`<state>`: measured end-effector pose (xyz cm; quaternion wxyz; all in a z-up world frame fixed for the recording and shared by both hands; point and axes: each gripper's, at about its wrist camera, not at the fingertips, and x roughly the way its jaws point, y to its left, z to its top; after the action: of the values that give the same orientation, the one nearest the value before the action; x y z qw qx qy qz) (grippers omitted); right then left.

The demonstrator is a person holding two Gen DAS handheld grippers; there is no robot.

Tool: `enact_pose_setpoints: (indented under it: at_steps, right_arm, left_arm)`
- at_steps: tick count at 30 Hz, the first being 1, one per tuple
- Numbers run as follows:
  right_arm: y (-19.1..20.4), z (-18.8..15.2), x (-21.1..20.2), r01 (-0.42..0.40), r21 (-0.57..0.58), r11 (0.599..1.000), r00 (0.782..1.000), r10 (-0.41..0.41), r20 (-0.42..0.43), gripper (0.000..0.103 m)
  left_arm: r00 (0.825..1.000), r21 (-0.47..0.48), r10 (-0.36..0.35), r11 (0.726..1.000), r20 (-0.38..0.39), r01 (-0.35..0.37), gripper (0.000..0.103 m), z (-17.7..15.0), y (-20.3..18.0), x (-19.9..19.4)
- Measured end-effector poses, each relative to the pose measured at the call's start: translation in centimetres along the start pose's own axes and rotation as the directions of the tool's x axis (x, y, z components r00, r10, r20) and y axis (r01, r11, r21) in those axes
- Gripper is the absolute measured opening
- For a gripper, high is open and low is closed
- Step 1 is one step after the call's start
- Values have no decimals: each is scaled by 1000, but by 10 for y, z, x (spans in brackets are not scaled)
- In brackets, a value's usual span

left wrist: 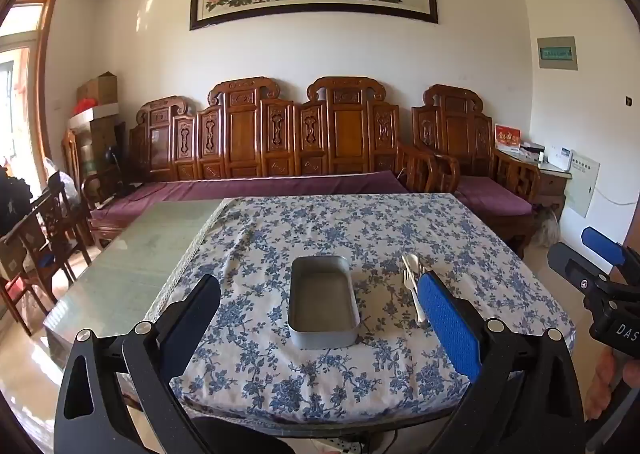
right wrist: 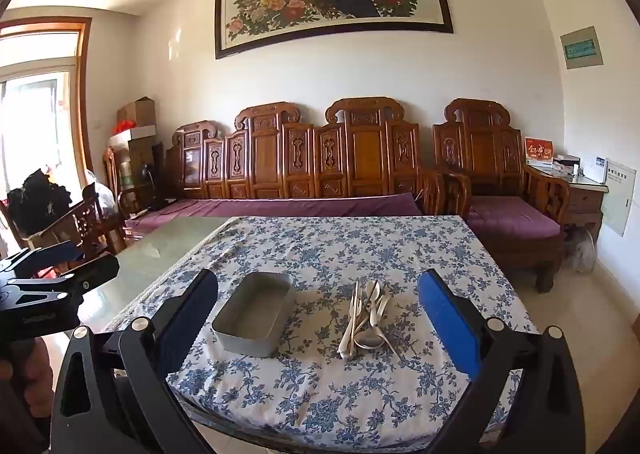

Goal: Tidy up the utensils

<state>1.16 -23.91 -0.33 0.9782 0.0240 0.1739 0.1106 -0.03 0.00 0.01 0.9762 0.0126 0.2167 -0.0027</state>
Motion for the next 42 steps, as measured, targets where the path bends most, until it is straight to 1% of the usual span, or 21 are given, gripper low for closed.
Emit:
enact_pose_setpoints:
  at_steps: [1, 10, 23, 28, 42]
  right_arm:
    - [0, 0, 0, -1, 0, 1000, 1000, 1, -1, 100]
    - [-1, -1, 1, -3, 6, 1000, 1000, 3, 1, 100]
    - [-1, 0, -1, -5, 7, 1000, 1000, 5, 0, 100]
    - [4, 2, 0, -6, 6, 1000, 1000, 6, 2, 100]
    - [6, 5, -4, -7, 7, 1000, 1000, 7, 6, 100]
  left_arm:
    - [1000, 0, 1, 1000, 8, -1, 95, 0, 0, 0]
    - [1000, 2, -1, 1000, -3, 1, 95, 0, 0, 0]
    - [1000, 0, -3, 1000, 2, 3, 95, 1, 1, 0]
    - [1000, 0, -5, 1000, 1, 5, 95, 2, 0, 2]
    - [1000, -2, -8, 1000, 10, 8, 95, 8, -3, -6]
